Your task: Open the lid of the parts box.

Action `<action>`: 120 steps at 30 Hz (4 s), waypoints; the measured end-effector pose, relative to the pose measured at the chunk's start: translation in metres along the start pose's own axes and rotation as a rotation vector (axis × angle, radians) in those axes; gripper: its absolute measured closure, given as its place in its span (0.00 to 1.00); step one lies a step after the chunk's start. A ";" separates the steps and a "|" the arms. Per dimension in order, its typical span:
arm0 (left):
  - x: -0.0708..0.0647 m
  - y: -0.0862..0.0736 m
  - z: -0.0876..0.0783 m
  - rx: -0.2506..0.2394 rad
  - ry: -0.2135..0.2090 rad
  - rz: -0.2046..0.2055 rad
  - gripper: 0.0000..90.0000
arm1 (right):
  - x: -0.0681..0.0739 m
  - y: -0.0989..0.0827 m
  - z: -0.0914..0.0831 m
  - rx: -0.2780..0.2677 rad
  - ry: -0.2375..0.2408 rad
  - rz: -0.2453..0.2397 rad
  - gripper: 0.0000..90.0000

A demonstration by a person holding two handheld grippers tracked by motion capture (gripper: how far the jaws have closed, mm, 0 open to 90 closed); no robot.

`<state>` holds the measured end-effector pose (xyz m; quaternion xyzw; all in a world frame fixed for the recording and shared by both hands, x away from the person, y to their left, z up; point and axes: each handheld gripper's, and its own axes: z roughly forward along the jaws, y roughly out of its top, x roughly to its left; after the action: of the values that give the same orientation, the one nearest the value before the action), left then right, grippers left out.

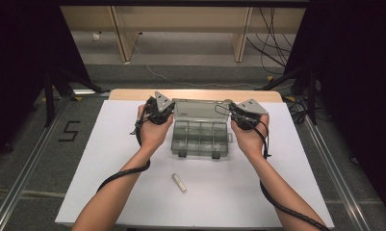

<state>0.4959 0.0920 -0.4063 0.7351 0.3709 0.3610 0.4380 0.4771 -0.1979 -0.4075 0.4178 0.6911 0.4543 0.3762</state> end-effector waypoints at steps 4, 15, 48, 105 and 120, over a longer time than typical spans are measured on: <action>0.001 0.000 0.001 -0.001 -0.003 -0.003 0.92 | 0.000 0.001 0.002 -0.004 -0.006 0.006 0.95; 0.003 0.002 0.005 0.005 -0.002 -0.011 0.92 | -0.002 0.002 0.005 -0.005 -0.006 0.015 0.95; 0.010 0.006 0.017 0.014 -0.012 -0.036 0.92 | -0.005 0.004 0.016 0.003 -0.006 0.074 0.95; 0.014 0.003 0.036 0.035 -0.001 -0.065 0.92 | -0.011 -0.006 0.037 0.039 -0.012 0.100 0.95; 0.014 -0.001 0.045 0.054 -0.012 -0.087 0.91 | -0.011 -0.012 0.044 0.052 -0.014 0.096 0.95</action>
<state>0.5409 0.0879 -0.4208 0.7320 0.4095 0.3268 0.4355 0.5183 -0.1974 -0.4306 0.4632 0.6791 0.4509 0.3477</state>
